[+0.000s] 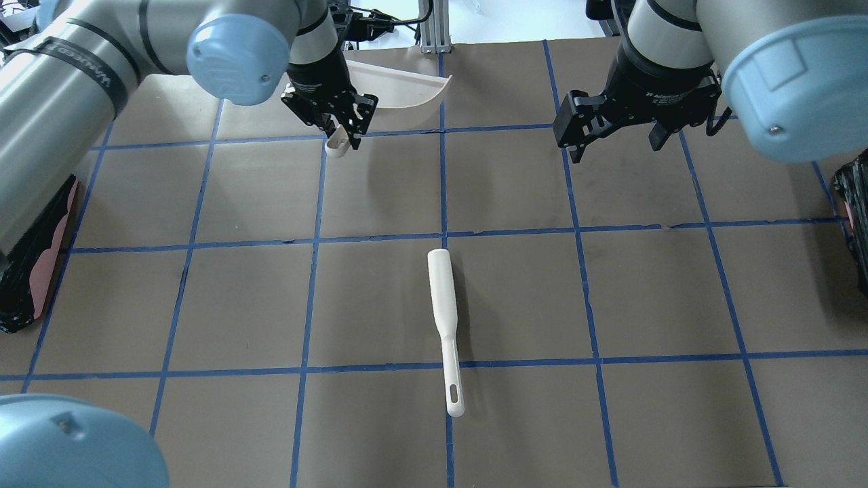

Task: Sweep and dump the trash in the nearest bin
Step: 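Carry the dustpan back and set it beside the brush with the left gripper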

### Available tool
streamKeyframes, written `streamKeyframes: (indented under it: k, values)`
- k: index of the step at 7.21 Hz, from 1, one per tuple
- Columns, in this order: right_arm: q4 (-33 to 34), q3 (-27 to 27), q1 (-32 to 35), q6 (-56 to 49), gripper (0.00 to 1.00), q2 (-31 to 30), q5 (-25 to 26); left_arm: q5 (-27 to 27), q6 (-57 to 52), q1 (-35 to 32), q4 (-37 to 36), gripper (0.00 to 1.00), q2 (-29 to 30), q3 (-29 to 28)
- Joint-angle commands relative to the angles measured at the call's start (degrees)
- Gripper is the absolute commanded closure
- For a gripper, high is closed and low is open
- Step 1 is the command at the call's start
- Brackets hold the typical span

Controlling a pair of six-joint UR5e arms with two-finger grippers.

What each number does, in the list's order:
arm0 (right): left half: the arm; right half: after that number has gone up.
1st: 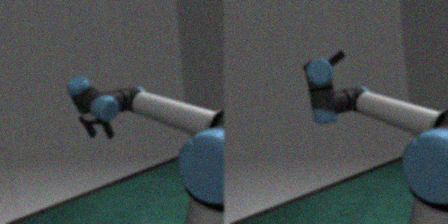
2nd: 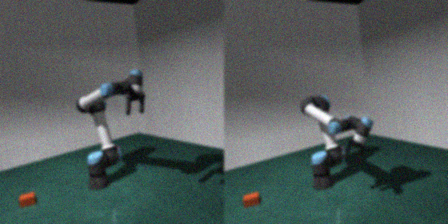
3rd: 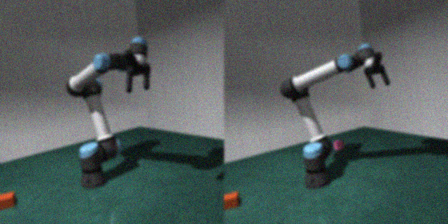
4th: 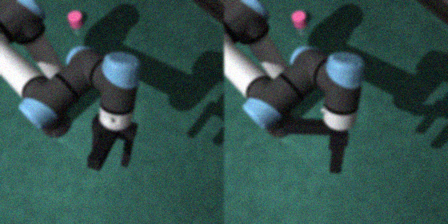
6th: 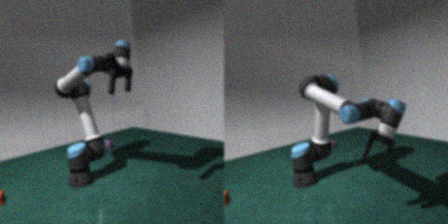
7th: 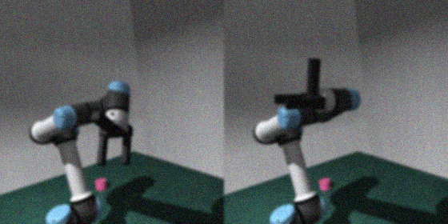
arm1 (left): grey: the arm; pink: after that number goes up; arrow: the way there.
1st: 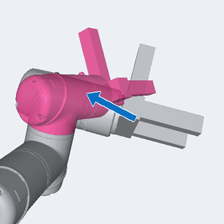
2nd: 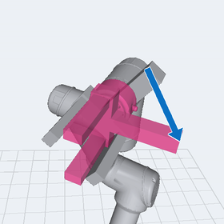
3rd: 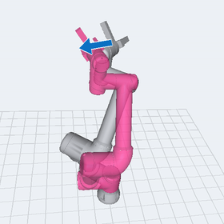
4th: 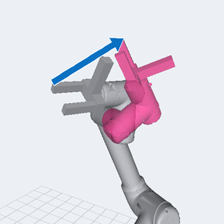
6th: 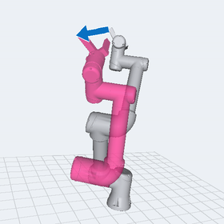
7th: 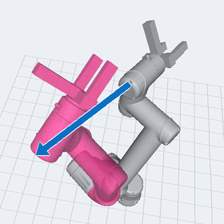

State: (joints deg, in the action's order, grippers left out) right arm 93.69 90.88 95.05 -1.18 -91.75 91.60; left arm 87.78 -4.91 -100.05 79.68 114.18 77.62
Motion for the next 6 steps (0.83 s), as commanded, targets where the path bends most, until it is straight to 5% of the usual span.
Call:
streamKeyframes:
  k: [1,4,6]
  values:
    - [0.00,0.18,-0.04,-0.13,0.00,-0.01,0.24,-1.29,4.99,-4.26,-2.32,1.00,2.44,1.29]
    - [0.00,0.27,0.04,-0.13,0.00,0.08,0.16,-1.56,11.40,-7.78,-11.20,1.00,2.97,9.28]
    - [0.00,0.35,0.04,-0.13,0.00,0.08,0.16,-1.64,13.43,-8.49,-11.91,1.00,2.97,9.48]
